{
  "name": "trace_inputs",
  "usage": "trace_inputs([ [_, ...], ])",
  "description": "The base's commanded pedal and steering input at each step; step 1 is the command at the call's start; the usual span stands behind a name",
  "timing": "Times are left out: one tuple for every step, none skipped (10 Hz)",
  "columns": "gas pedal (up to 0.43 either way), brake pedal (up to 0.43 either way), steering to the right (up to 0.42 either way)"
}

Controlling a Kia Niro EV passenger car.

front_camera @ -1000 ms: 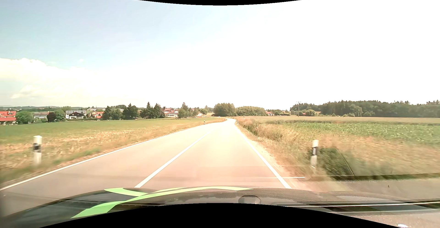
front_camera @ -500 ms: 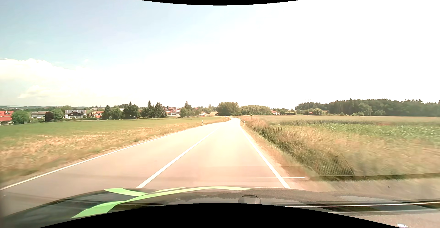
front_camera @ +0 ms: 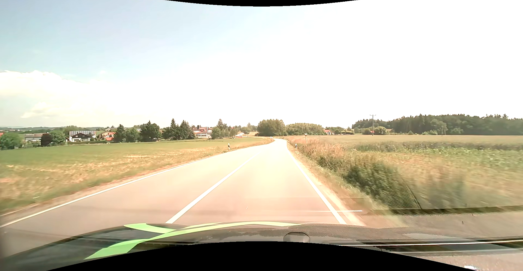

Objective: Follow the waypoints while adhering to traffic rules and regulations

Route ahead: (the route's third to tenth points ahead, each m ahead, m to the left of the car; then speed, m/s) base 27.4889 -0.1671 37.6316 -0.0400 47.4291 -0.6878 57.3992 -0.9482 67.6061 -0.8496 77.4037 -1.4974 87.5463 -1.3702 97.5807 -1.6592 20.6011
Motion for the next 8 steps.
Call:
trace_inputs([
  [0.26,0.0,0.001],
  [0.268,0.0,-0.003],
  [0.268,0.0,-0.004],
  [0.28,0.0,-0.002],
  [0.287,0.0,0.003],
  [0.287,0.0,0.004],
  [0.299,0.0,0.003],
  [0.299,0.0,0.003],
])
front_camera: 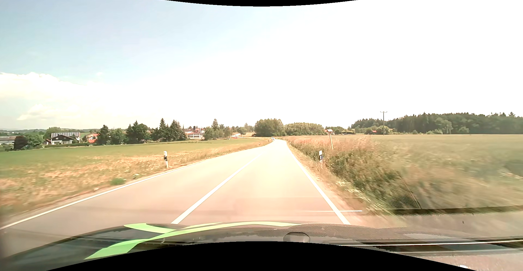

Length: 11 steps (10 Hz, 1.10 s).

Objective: Follow the waypoints while adhering to traffic rules and regulations

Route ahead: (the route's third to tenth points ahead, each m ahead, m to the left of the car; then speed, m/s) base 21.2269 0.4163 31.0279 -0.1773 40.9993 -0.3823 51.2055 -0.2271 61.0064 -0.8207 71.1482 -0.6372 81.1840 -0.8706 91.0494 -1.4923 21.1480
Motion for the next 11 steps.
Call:
trace_inputs([
  [0.299,0.0,0.003],
  [0.299,0.0,0.003],
  [0.268,0.0,0.003],
  [0.228,0.0,0.003],
  [0.22,0.0,0.003],
  [0.209,0.0,0.003],
  [0.209,0.0,0.003],
  [0.209,0.0,0.003],
  [0.228,0.0,0.003],
  [0.24,0.0,0.003],
  [0.24,0.0,0.003],
])
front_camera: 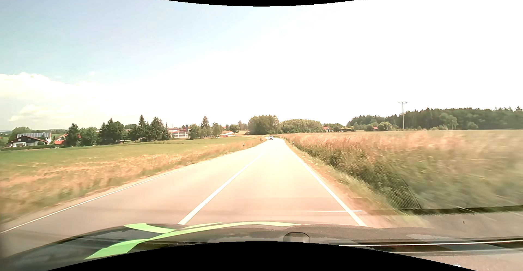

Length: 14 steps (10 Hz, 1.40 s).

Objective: Follow the waypoints while adhering to traffic rules and regulations

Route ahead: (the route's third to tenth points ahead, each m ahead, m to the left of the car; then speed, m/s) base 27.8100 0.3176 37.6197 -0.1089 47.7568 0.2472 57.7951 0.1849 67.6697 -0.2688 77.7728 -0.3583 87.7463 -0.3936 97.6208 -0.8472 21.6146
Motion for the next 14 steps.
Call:
trace_inputs([
  [0.24,0.0,0.003],
  [0.197,0.0,0.004],
  [0.177,0.0,0.004],
  [0.177,0.0,0.004],
  [0.177,0.0,0.003],
  [0.157,0.0,0.003],
  [0.15,0.0,0.003],
  [0.15,0.0,0.003],
  [0.138,0.0,0.002],
  [0.138,0.0,0.0],
  [0.138,0.0,0.0],
  [0.138,0.0,-0.001],
  [0.138,0.0,-0.001],
  [0.138,0.0,0.0],
])
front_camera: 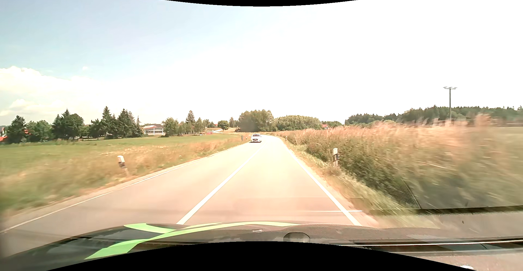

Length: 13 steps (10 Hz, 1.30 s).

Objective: Follow the waypoints while adhering to traffic rules and regulations

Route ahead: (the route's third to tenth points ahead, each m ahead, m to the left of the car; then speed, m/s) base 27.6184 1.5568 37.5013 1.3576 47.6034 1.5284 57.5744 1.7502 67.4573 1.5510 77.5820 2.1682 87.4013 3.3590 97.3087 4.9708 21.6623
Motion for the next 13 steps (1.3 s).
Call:
trace_inputs([
  [0.138,0.0,0.001],
  [0.15,0.0,0.001],
  [0.15,0.0,0.0],
  [0.15,0.0,-0.001],
  [0.15,0.0,-0.001],
  [0.13,0.0,-0.001],
  [0.11,0.0,-0.002],
  [0.079,0.0,-0.002],
  [0.047,0.0,-0.002],
  [0.028,0.0,-0.003],
  [0.02,0.0,-0.003],
  [0.02,0.0,-0.003],
  [0.008,0.0,-0.003],
])
